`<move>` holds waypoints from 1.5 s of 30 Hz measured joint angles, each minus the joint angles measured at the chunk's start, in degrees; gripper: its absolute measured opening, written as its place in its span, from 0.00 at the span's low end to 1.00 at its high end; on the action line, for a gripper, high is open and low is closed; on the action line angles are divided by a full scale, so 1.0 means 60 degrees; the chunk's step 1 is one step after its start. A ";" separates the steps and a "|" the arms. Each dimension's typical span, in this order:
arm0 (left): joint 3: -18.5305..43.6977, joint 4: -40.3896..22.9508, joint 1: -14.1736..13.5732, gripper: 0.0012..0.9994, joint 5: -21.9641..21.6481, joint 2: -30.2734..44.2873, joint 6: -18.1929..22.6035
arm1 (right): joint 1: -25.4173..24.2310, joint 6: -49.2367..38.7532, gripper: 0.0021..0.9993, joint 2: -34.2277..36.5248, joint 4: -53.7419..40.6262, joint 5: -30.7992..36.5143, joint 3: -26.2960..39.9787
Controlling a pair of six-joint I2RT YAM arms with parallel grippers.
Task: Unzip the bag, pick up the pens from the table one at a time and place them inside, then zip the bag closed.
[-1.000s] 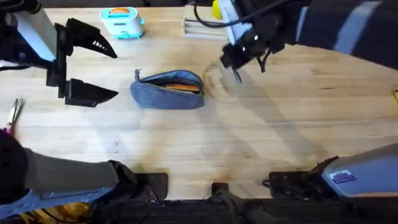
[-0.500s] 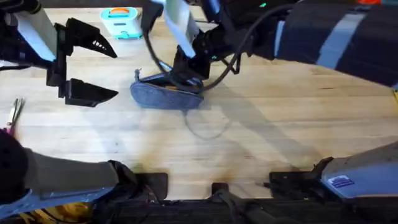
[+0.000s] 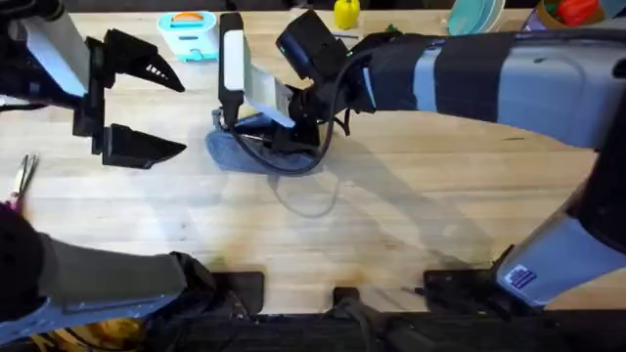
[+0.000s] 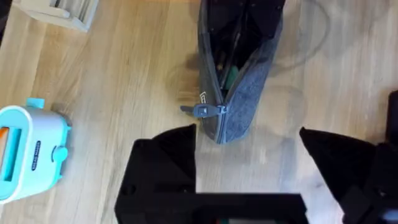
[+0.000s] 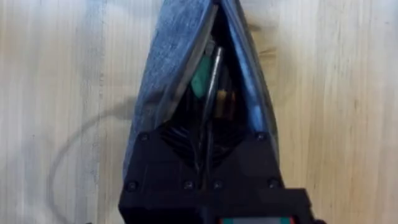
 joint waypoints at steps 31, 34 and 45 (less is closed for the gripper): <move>0.0000 -0.0026 0.0170 0.99 -0.0254 0.1098 0.0000 | -0.0586 0.9587 1.00 -0.1042 0.0188 -0.0251 0.1038; 0.0000 0.0035 0.0454 0.99 -0.0212 0.1767 0.0003 | -0.0572 1.0373 1.00 -0.1005 0.0496 -0.0160 0.1056; 0.0000 0.0845 0.0761 0.99 -0.0142 0.2772 0.0000 | -0.0051 1.0876 1.00 0.0679 0.0132 -0.0080 0.3019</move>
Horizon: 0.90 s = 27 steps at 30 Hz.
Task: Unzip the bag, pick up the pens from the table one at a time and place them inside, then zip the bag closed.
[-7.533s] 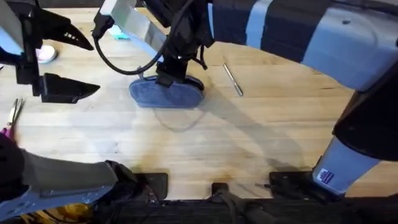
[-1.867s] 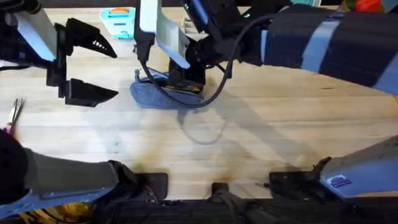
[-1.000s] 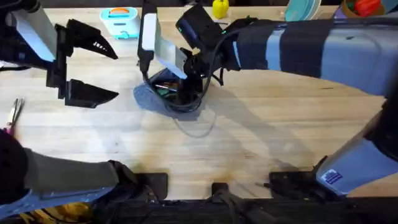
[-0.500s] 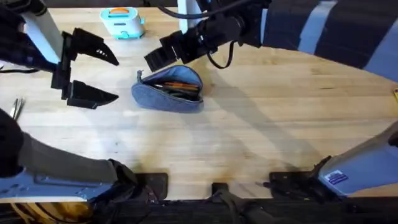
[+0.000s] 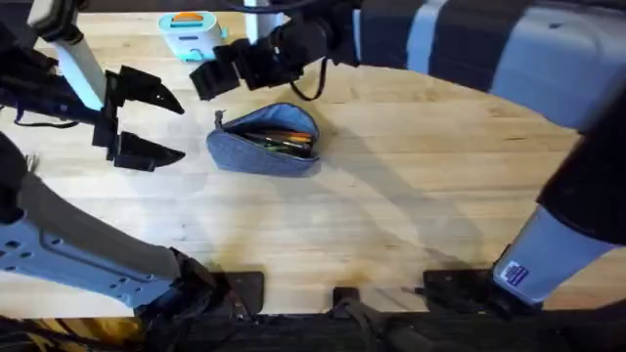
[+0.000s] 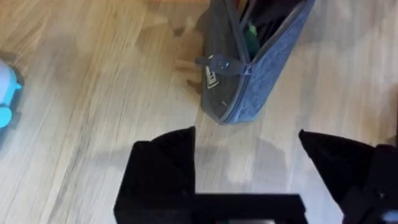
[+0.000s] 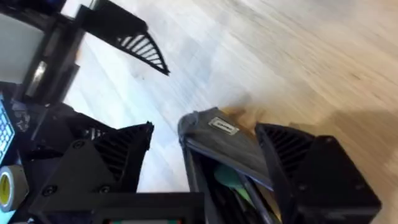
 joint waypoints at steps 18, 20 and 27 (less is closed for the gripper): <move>0.0000 0.0385 0.0000 0.99 0.0036 0.0798 0.0001 | 0.1003 0.1138 0.92 0.1161 0.0772 0.0025 0.0270; 0.0000 0.0386 0.0000 0.99 0.0036 0.0800 0.0002 | 0.1043 0.1186 0.85 0.1161 0.0766 0.0025 0.0270; 0.0000 0.0376 0.0000 0.99 0.0036 0.0800 0.0000 | 0.1034 0.1281 0.28 0.1163 0.0729 0.0027 0.0270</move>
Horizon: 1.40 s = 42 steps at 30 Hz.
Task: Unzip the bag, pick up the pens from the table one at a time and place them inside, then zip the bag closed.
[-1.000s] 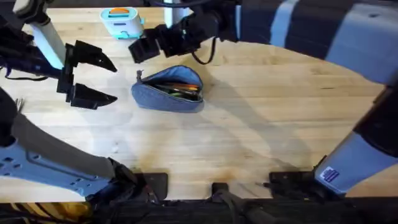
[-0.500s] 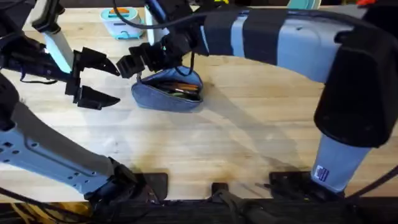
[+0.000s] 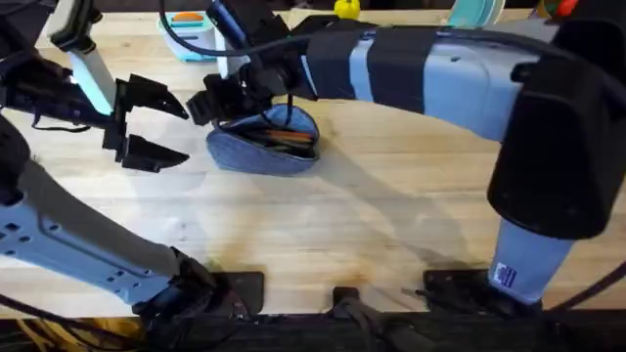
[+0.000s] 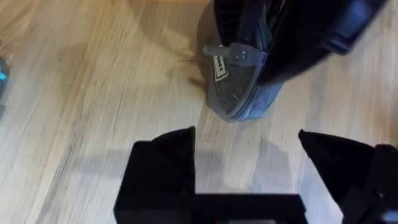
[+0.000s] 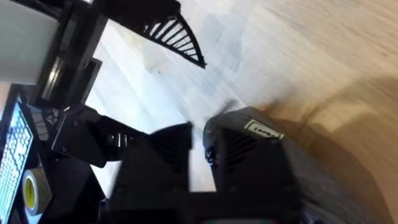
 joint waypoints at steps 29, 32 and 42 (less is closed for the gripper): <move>0.0000 -0.0683 -0.1693 0.99 0.0789 0.0992 0.0000 | -0.0408 -0.1058 0.03 -0.0817 -0.1032 0.0006 0.0011; 0.0000 -0.0682 -0.1864 0.99 0.0790 0.1218 0.0000 | -0.0412 -0.1076 0.03 -0.0818 -0.1047 0.0006 0.0011; 0.0000 -0.0686 -0.1894 0.99 0.0979 0.1266 0.0000 | -0.0414 -0.1084 0.03 -0.0818 -0.1047 0.0006 0.0011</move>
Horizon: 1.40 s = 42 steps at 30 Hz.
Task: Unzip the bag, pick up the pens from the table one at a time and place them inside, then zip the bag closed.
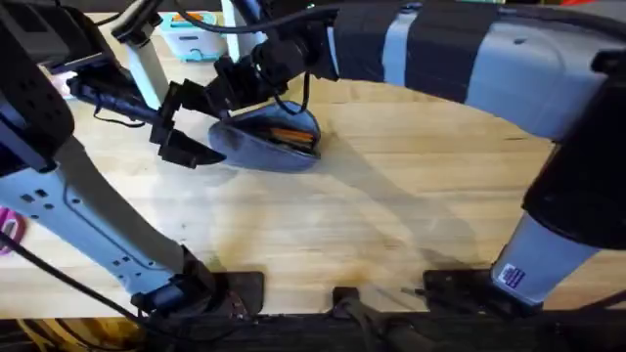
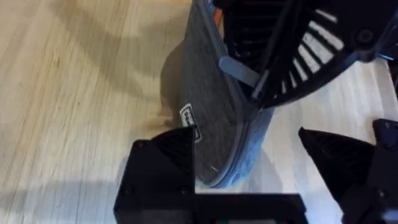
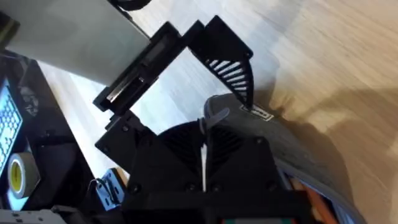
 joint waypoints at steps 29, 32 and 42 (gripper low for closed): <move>0.0000 0.0073 -0.0233 0.04 0.0978 0.0000 -0.0004 | -0.2861 -0.0229 0.03 -0.0908 -0.3747 -0.0691 0.0029; 0.0000 0.0117 -0.0222 0.04 0.0966 0.0000 -0.0004 | -0.3343 -0.0301 0.03 -0.0919 -0.4199 -0.0676 0.0029; 0.0000 0.0095 -0.0226 0.04 0.0919 0.0000 -0.0004 | -0.3677 -0.0796 0.03 -0.0918 -0.4883 0.0868 0.0001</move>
